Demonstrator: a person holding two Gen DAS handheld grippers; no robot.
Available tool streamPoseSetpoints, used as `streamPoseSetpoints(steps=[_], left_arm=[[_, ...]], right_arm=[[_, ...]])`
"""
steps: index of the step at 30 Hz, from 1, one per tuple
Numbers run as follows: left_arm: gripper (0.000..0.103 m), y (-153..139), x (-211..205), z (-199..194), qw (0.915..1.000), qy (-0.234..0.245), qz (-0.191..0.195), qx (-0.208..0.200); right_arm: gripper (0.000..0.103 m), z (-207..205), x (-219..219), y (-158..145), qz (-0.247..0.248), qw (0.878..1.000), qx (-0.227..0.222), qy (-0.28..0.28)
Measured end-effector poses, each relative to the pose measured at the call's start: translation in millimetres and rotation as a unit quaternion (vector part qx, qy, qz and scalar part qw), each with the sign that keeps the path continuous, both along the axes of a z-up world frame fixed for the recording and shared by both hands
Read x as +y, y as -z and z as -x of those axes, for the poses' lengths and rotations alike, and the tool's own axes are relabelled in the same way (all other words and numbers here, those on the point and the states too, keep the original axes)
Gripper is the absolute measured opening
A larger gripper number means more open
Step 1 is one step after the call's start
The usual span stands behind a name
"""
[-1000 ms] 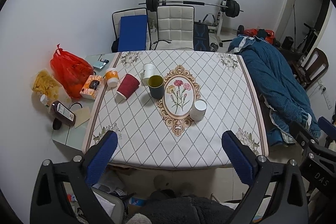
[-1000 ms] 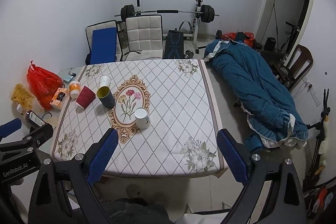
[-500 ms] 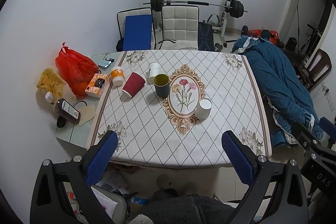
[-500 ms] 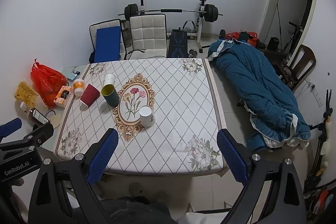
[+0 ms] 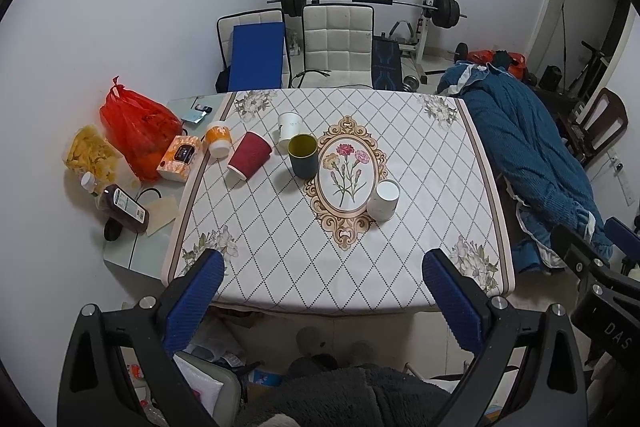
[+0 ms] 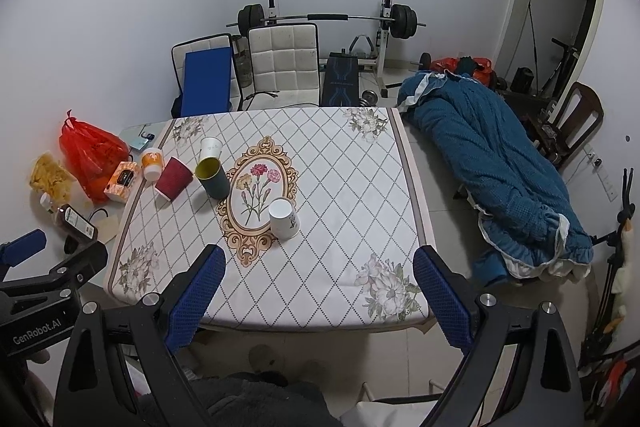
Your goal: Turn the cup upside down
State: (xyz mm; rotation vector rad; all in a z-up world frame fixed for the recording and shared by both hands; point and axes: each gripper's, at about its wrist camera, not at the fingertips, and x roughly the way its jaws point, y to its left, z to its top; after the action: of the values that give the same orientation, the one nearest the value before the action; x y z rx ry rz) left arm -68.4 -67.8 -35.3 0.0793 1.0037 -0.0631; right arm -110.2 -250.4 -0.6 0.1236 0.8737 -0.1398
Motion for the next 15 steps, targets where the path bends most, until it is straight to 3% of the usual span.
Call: streamPoseSetpoints(steps=[15], left_arm=[[0.102,-0.2,0.3,-1.6,1.0000,0.001,-0.001,0.002]], right_arm=[[0.097,-3.6,-1.4,4.6,-0.010,1.000,0.006,-0.002]])
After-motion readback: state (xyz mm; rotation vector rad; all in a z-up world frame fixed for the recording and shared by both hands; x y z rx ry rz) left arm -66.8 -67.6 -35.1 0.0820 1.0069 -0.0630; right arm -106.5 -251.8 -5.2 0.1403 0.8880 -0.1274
